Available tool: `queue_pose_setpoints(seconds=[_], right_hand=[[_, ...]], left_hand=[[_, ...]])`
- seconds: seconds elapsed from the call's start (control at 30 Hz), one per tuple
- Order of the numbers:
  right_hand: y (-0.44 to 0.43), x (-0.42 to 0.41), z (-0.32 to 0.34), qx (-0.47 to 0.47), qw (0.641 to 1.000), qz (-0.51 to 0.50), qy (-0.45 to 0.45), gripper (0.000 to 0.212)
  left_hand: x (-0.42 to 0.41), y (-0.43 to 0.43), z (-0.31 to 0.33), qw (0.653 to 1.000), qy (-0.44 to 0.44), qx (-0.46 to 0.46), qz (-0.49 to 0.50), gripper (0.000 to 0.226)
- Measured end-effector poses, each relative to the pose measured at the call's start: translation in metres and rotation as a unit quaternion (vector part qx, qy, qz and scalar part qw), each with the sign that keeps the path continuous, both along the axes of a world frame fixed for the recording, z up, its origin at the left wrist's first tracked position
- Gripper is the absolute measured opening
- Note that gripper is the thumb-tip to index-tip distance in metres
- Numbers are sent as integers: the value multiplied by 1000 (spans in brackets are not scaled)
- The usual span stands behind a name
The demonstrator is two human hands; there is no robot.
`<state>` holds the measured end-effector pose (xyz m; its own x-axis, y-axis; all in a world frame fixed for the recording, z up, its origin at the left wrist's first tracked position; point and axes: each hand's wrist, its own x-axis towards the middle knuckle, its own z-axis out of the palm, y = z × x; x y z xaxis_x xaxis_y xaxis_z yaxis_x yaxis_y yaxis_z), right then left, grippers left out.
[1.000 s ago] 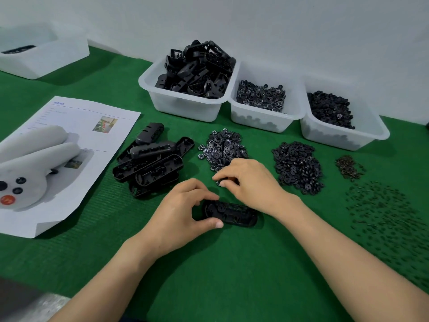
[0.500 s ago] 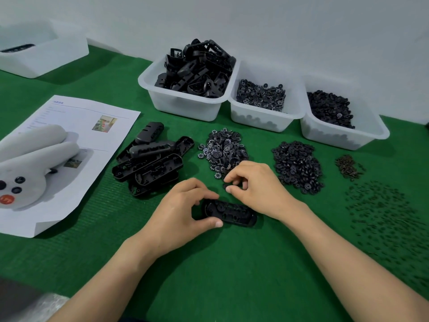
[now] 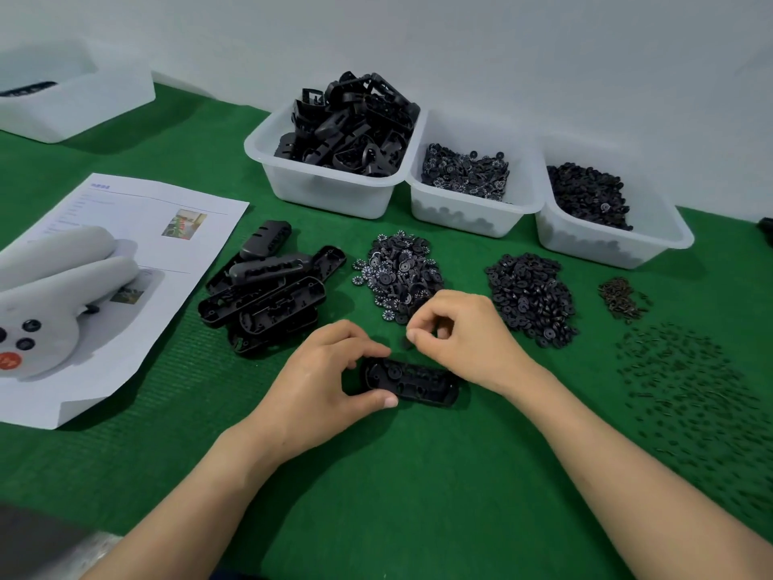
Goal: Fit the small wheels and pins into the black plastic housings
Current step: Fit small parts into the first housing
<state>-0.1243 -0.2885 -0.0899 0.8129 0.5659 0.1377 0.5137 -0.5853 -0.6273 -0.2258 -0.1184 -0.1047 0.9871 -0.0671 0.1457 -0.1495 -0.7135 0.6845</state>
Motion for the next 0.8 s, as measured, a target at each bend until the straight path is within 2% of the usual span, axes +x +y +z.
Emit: queue_pose_setpoints(seconds=[0.07,0.3,0.8], right_hand=[[-8,-3,0,23,1000,11,16,12],[-4,-3,3,-60,996,65,-4,26],[-7,0,1,-80,994,67,-22,6]], left_hand=[[1,0,0,1000,-1,1,0,47],[0,2,-3,1000,0,3,0,47],[1,1,-3,1000,0,2,0,47]])
